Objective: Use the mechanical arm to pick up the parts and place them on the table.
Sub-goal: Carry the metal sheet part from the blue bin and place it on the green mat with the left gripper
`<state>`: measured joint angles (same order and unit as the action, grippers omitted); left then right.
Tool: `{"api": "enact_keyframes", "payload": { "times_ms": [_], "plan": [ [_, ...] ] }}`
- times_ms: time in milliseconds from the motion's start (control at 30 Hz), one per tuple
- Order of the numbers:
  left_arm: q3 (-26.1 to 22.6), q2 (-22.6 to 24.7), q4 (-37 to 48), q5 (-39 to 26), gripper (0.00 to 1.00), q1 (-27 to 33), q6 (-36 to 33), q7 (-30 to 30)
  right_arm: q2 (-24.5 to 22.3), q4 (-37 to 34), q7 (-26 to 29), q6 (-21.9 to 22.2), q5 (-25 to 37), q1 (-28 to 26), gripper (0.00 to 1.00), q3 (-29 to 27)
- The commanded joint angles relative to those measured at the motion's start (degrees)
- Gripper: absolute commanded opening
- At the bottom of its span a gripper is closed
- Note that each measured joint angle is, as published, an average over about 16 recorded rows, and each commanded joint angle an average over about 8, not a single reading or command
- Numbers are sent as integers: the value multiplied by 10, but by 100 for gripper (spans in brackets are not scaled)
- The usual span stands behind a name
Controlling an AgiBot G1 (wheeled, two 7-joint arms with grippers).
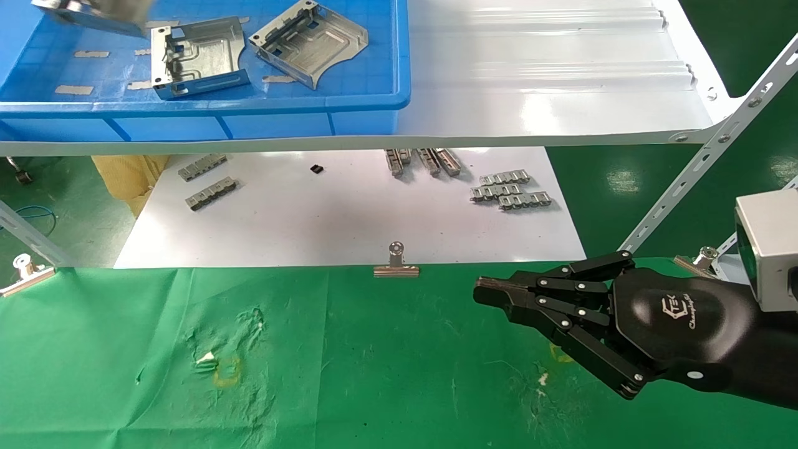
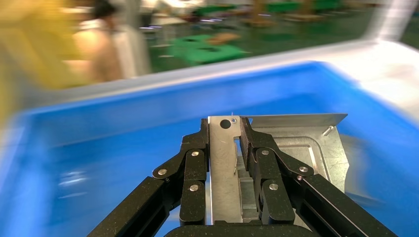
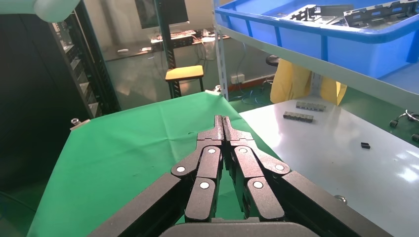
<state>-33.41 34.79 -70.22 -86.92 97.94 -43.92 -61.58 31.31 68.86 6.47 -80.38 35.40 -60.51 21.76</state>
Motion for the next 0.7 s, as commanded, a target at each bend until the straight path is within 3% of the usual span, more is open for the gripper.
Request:
{"api": "enact_keyframes", "payload": {
  "times_ms": [33, 200, 400, 533, 700],
  "plan": [
    [6, -9, -32, 34, 0, -5, -18, 15, 0, 0, 0, 0, 0, 0, 0, 0],
    [31, -20, -46, 146, 0, -21, -110, 123, 0, 0, 0, 0, 0, 0, 0, 0],
    [56, -20, -5, 264, 0, -42, -258, 287, 0, 0, 0, 0, 0, 0, 0, 0],
    [59, -14, 40, 304, 0, -49, -361, 388, 0, 0, 0, 0, 0, 0, 0, 0],
    [40, -7, 80, 307, 0, -50, -450, 478, 0, 0, 0, 0, 0, 0, 0, 0]
  ]
}}
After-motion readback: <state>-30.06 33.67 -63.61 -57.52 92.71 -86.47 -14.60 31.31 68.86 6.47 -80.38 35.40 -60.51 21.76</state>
